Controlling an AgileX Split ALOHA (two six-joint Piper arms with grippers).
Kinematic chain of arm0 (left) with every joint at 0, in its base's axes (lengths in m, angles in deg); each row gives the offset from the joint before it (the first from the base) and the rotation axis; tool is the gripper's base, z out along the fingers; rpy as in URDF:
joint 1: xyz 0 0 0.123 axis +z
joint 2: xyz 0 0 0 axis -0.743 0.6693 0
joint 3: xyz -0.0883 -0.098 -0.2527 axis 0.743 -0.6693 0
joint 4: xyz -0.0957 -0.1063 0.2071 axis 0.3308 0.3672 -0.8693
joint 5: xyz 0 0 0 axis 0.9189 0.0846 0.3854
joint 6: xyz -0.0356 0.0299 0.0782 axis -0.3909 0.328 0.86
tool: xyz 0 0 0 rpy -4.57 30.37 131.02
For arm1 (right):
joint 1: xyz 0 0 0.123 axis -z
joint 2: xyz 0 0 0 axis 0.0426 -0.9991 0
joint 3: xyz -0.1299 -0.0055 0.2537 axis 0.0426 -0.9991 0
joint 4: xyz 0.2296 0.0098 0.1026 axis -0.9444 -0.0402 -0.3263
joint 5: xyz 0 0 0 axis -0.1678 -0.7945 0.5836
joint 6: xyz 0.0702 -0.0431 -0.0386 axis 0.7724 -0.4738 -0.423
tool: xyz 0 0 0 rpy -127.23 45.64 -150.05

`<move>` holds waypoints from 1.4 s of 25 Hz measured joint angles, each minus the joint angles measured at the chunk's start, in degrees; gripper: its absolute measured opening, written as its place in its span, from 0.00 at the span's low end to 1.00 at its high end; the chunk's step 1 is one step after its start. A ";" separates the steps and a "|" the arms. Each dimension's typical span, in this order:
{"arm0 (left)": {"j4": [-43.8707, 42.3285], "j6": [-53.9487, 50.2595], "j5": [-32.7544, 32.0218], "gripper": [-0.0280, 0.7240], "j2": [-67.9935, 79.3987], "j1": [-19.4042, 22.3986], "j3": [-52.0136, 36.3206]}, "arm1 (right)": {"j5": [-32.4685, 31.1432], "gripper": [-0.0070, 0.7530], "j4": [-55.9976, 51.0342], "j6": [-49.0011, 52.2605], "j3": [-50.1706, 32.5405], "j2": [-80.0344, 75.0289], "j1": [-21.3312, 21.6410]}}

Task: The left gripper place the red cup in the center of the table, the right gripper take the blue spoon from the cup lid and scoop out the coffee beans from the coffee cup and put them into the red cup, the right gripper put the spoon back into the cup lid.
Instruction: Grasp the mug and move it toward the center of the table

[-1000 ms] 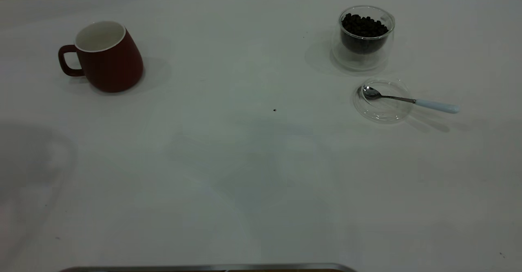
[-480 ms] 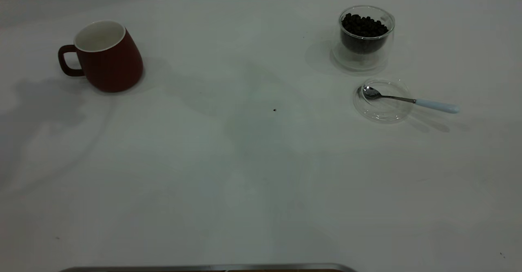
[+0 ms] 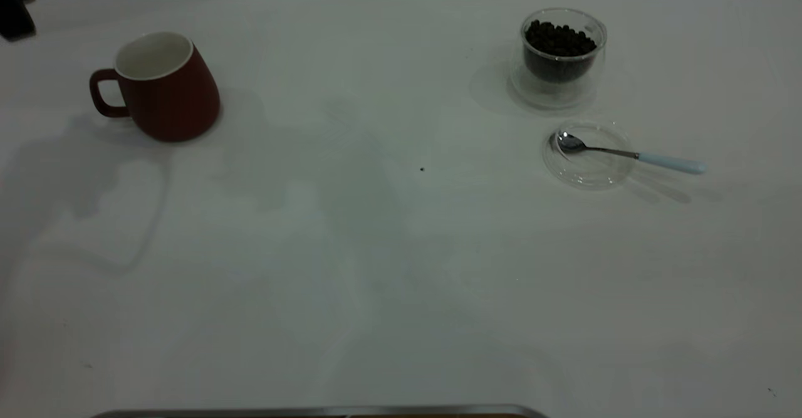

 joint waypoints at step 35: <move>-5.66 4.66 22.02 0.75 20.25 -2.24 7.29 | 0.00 0.73 0.00 0.00 0.00 0.00 0.00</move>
